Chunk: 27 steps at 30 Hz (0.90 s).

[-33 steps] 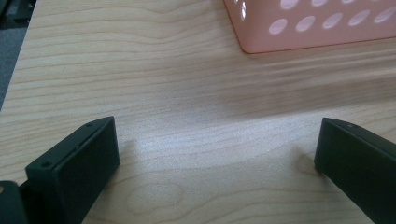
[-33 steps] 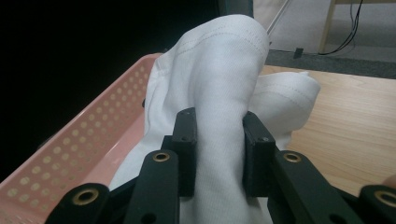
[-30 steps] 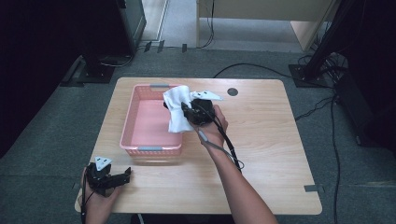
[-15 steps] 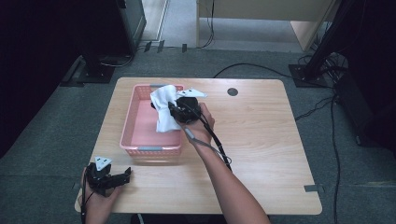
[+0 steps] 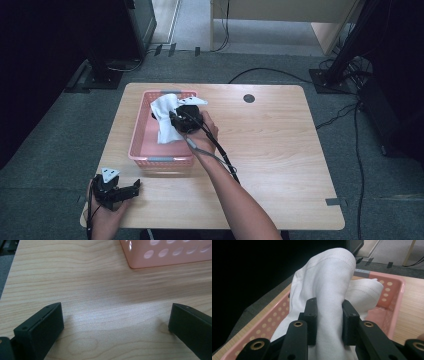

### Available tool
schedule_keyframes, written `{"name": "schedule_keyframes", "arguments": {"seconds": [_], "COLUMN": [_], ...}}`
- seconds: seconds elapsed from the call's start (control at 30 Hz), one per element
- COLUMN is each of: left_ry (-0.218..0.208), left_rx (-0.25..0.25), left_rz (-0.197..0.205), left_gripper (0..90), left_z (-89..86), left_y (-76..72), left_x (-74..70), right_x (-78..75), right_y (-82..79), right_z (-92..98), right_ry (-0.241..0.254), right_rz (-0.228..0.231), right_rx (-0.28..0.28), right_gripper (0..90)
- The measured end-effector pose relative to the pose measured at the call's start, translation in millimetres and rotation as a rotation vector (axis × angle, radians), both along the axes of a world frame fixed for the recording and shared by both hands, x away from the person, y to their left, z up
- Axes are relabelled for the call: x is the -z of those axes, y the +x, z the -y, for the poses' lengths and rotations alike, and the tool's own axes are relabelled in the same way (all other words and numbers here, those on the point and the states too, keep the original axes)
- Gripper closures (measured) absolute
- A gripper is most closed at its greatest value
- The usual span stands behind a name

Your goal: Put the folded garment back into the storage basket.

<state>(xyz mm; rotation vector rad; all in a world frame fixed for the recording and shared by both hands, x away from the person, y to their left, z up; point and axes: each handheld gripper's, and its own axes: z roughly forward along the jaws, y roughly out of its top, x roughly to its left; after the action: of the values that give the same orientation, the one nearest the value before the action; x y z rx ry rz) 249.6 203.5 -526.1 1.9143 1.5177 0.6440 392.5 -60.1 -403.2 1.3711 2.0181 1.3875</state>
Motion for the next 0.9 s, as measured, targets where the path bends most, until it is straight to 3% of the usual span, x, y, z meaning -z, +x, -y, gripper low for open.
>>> {"name": "schedule_keyframes", "arguments": {"seconds": [0.43,0.9], "left_ry": [0.002,0.001], "left_rx": [0.001,0.003], "left_rz": [0.001,0.000], "left_gripper": [0.0,0.0], "left_z": [-0.1,0.0], "left_y": [0.1,0.0], "left_x": [0.0,0.0], "right_x": [12.0,34.5], "right_y": [6.7,24.0], "right_z": [-20.4,-43.1], "right_ry": [-0.012,-0.013], "right_rz": [-0.023,-0.046], "right_rx": [-0.011,0.028], "right_gripper": [72.3,72.1]}}
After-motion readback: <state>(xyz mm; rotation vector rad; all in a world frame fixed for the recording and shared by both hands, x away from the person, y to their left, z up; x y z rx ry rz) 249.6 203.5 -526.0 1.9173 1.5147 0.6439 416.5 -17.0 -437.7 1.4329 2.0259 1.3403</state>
